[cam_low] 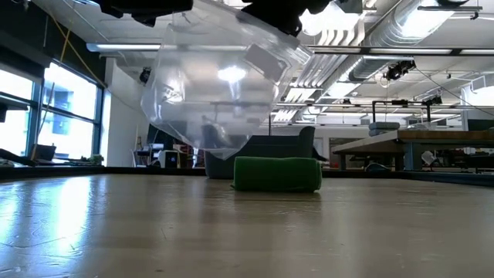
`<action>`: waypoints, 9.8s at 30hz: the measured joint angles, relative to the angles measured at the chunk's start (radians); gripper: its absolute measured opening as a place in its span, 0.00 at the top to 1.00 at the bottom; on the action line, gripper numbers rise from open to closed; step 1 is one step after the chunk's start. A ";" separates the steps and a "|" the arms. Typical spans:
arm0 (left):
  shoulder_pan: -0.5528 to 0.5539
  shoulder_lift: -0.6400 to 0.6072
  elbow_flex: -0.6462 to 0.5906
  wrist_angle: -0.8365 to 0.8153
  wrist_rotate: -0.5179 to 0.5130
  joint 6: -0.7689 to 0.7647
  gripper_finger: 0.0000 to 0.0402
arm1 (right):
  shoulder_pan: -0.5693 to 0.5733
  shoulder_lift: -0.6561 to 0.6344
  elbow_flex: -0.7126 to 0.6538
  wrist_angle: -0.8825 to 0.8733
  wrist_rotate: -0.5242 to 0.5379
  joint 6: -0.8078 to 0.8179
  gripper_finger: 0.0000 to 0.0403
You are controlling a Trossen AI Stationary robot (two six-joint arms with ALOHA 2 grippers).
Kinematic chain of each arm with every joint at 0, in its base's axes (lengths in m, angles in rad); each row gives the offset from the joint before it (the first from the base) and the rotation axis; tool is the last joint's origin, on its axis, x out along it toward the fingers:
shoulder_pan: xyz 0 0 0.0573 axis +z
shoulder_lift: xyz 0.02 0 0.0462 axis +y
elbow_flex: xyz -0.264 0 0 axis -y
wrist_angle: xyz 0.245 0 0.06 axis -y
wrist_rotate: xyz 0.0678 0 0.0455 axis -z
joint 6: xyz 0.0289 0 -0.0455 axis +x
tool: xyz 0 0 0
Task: Roll bandage
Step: Open the transparent zip bag, then put the green bandage into the transparent zip bag
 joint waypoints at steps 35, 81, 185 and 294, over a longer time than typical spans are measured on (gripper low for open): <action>0.000 0.000 0.000 -0.008 0.002 0.000 1.00 | -0.020 0.061 0.025 -0.014 -0.059 0.001 0.68; 0.029 -0.047 0.000 -0.039 -0.088 -0.104 0.76 | -0.010 0.115 0.086 -0.237 0.301 -0.123 0.98; 0.240 0.151 0.002 -0.094 -0.051 -0.038 0.71 | -0.113 0.254 0.344 -0.474 0.344 0.069 1.00; 0.169 0.227 0.001 -0.167 -0.266 -0.596 1.00 | -0.052 0.066 -0.076 -0.057 0.320 0.146 0.92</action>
